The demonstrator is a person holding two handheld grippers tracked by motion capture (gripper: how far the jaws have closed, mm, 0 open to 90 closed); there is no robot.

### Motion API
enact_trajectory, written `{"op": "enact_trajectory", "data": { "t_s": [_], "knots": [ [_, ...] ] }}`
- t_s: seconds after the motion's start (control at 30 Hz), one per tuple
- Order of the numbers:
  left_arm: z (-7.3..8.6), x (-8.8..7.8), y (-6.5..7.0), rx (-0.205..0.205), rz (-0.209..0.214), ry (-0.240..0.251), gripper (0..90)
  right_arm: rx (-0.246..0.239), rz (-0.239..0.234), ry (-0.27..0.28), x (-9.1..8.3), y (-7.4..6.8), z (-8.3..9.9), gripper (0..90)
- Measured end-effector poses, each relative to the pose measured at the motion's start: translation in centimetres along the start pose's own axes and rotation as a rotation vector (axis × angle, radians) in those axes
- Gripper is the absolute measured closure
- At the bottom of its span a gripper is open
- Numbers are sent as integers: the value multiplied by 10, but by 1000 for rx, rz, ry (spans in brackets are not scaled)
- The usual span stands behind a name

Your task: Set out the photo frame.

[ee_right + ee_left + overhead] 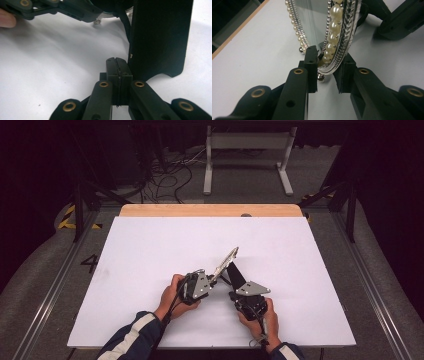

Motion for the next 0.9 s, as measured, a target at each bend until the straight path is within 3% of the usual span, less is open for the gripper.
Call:
{"op": "enact_trajectory", "data": {
  "t_s": [0.43,0.9],
  "knots": [
    [-2,0,2,-19,23,16,719,-18,-7,-4,-2,12,-1,900],
    [-8,0,5,6,22,29,715,-36,-6,-7,-1,26,-4,900]
  ]
}}
Point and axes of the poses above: each handheld gripper's, and its own axes: x roughly forward along the jaws, z roughly out of its underside, y roughly to its right, the point moved 1 cm from there along x, roughly forward along the jaws, and after that the axes turned 11 degrees about x, right-handed, at the moved point
